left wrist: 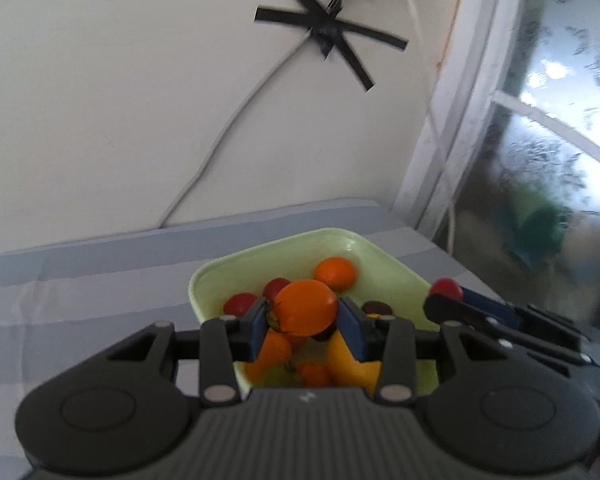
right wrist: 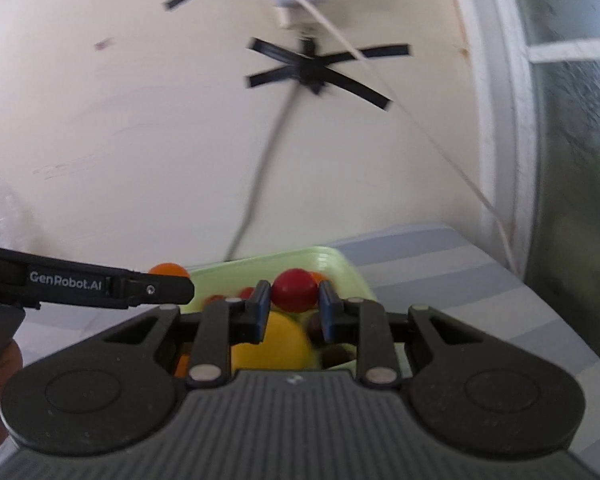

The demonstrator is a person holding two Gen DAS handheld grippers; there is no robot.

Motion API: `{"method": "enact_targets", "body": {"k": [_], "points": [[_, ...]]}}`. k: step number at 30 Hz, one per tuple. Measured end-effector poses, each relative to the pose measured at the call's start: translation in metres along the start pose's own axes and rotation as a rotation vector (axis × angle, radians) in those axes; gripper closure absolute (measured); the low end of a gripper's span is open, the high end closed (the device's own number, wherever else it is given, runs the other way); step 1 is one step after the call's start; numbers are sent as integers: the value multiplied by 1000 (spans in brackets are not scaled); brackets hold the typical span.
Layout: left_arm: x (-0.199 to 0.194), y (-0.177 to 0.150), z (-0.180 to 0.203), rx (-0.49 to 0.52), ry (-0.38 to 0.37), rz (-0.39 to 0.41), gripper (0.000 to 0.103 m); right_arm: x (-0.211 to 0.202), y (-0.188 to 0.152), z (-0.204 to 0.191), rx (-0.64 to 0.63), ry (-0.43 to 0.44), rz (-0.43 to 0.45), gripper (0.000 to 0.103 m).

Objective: Organize fruits

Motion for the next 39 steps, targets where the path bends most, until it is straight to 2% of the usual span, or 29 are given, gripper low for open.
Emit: {"method": "enact_targets", "body": {"k": [3,6,7,8,9,11,15,17,20,21,22,23,30,32,39], "points": [[15,2,2,-1,13,-10,63,8,-8,8,56,9,-36,74],[21,2,4,15,26,-6,61,13,-10,7,32,5,-46,73],[22,3,5,17,31,-7,59,14,-10,6,31,1,-46,70],[22,2,5,16,38,-8,51,12,-10,7,40,2,-41,58],[20,3,6,17,47,-4,48,8,-10,9,50,3,-30,52],[14,3,8,32,71,5,47,2,-9,9,55,2,-4,53],[-14,1,13,85,138,28,46,-12,-9,8,73,9,23,53],[-34,-5,14,114,190,41,41,-17,-8,5,82,16,23,53],[-63,-17,14,142,257,53,40,-31,-11,-4,119,29,27,52],[-71,-21,13,142,270,56,38,-39,-13,-7,132,27,34,52],[-81,-27,12,136,286,60,30,-47,-16,-12,140,24,44,52],[-89,-32,12,130,297,64,21,-57,-19,-17,141,16,55,50],[-131,-56,12,112,342,100,13,-105,-42,-57,90,-26,139,18],[-140,-62,11,94,357,104,1,-112,-46,-64,109,-28,134,17],[-165,-83,5,65,426,100,0,-125,-59,-67,188,-50,104,15]]}}
Point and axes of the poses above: each gripper's, at about its wrist camera, not at the fingertips, and x roughly the way its jaws point, z to its right, y to its top, the point moved 1 cm from there along x, roughly the way its jaws point, and after that the axes turned 10 degrees about z, right-handed, at the moved point
